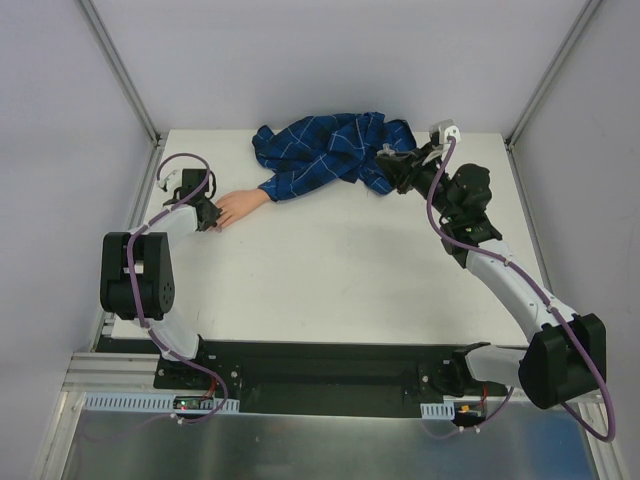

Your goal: Paint the nails

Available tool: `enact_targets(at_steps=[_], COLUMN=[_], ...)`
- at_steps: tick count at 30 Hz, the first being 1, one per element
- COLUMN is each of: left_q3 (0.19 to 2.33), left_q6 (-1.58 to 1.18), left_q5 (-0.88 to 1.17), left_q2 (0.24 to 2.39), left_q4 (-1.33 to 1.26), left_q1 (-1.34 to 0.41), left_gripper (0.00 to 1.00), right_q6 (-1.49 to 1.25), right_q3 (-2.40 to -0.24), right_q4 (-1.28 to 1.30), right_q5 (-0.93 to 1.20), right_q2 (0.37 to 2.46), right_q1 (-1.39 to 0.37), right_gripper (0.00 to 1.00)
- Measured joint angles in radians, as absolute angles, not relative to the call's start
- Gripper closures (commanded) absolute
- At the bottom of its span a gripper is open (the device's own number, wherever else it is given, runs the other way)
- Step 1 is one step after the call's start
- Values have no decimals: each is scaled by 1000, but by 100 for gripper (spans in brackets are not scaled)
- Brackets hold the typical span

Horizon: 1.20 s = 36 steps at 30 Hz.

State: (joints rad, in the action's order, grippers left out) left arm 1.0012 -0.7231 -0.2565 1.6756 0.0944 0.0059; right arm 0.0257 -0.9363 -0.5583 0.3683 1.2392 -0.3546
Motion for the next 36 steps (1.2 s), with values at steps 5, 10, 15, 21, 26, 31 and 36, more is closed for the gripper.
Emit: enact_targets(at_steps=[5, 10, 15, 21, 26, 31, 36], left_q3=[1002, 1003, 1015, 1017, 1017, 1017, 1017], left_q6=[-721, -717, -716, -712, -713, -713, -713], left_q5=[-273, -273, -270, -266, -258, -243, -244], left_q2=[1676, 1676, 1676, 1676, 1676, 1676, 1676], left_q4=[94, 96, 93, 90, 90, 89, 89], left_q1=[6, 6, 6, 6, 6, 6, 6], left_gripper=[100, 100, 100, 100, 100, 100, 100], right_q6=[26, 26, 26, 26, 26, 26, 26], right_q3=[-936, -936, -936, -936, -936, -936, -936], right_q4=[-561, -564, -564, -565, -565, -565, -565], right_q5=[369, 369, 369, 372, 374, 375, 375], right_q2=[1240, 1240, 1240, 1241, 1245, 1245, 1245], right_q1=[-355, -355, -355, -355, -355, -355, -355], right_gripper=[100, 100, 100, 100, 100, 100, 100])
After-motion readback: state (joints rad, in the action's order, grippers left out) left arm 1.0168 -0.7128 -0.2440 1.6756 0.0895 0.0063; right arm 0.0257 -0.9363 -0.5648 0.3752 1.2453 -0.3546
